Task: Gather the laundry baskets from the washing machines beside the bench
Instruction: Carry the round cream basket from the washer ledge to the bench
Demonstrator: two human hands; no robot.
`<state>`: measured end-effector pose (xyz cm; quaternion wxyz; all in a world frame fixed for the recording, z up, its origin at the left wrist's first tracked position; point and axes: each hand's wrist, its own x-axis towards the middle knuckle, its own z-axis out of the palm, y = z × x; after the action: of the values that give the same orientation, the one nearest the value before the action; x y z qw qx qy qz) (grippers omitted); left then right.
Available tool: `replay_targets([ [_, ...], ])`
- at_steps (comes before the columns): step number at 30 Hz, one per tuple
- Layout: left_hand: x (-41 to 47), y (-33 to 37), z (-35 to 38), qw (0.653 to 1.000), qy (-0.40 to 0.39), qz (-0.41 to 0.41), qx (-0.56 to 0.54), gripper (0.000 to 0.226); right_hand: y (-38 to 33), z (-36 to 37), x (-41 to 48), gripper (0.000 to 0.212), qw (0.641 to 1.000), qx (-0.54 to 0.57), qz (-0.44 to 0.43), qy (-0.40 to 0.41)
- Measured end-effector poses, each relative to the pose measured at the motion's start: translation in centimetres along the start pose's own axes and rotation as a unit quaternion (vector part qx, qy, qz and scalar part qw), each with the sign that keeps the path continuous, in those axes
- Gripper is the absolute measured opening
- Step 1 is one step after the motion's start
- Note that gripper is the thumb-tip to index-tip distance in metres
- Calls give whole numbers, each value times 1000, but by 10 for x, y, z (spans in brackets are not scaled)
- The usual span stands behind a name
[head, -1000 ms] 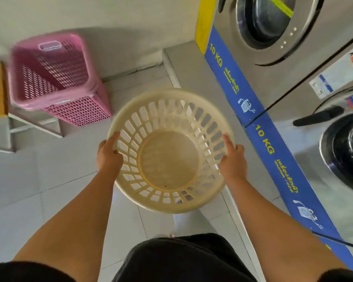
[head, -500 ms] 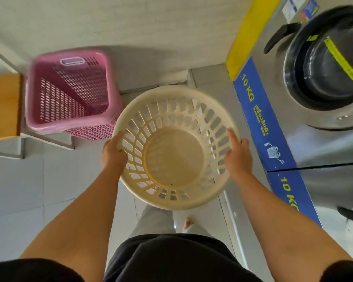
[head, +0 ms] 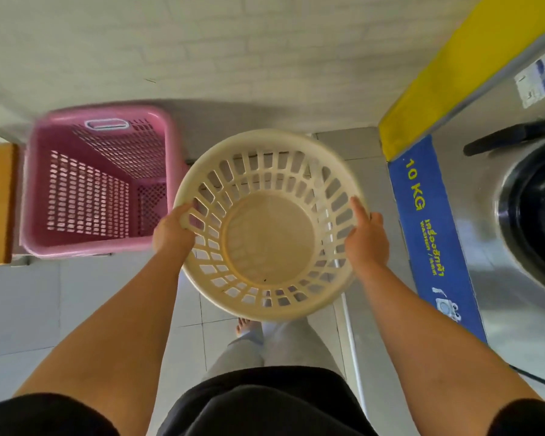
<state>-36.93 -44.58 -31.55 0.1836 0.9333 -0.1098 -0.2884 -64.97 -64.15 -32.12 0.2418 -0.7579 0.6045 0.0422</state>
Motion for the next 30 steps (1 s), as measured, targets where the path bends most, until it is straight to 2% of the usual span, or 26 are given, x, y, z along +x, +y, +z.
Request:
replay_targets([
  [3, 33, 25, 12, 1000, -9, -25, 4, 67, -10, 6, 51, 68, 1000, -10, -6, -17],
  [10, 104, 49, 55, 997, -20, -61, -51, 75, -22, 49, 152, 70, 998, -49, -13, -38],
  [21, 232, 9, 143, 996, 23, -80, -25, 72, -35, 170, 256, 69, 995, -52, -37, -74],
  [25, 270, -10, 169, 993, 26, -100, -59, 66, -34, 210, 279, 67, 996, -45, -50, -66],
  [30, 298, -31, 195, 994, 32, -78, -65, 65, -33, 243, 298, 64, 996, -37, -66, -54],
])
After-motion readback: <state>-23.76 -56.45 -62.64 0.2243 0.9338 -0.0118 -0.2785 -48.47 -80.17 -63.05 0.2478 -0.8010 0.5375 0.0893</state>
